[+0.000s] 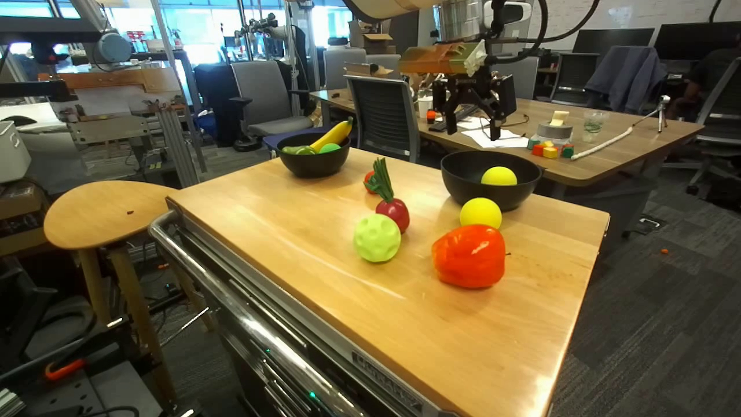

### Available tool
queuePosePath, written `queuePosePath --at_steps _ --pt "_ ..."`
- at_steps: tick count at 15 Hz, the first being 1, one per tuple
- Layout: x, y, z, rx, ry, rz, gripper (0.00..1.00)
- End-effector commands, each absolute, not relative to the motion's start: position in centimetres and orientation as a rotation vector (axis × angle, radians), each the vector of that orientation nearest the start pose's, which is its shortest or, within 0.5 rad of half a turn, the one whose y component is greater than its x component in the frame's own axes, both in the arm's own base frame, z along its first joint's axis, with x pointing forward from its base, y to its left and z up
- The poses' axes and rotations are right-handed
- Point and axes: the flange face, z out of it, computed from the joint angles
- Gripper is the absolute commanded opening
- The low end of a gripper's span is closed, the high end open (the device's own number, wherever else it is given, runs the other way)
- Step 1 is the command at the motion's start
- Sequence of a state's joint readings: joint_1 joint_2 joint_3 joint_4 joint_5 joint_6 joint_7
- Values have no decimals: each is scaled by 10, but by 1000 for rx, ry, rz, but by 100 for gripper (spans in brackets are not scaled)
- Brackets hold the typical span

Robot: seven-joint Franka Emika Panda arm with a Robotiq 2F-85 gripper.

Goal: Place the toy fruits and vegetables in the black bowls

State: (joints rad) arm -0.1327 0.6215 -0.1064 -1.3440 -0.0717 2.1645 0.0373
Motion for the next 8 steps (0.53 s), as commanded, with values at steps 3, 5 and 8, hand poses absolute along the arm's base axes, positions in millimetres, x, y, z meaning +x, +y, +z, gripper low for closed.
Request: queuePosePath --at_steps 3,5,8 --pt "729 -174 370 -3233 463 -221 71" --pt "729 -173 363 -3214 463 -209 62" --pt "729 -166 359 -3195 449 -203 57"
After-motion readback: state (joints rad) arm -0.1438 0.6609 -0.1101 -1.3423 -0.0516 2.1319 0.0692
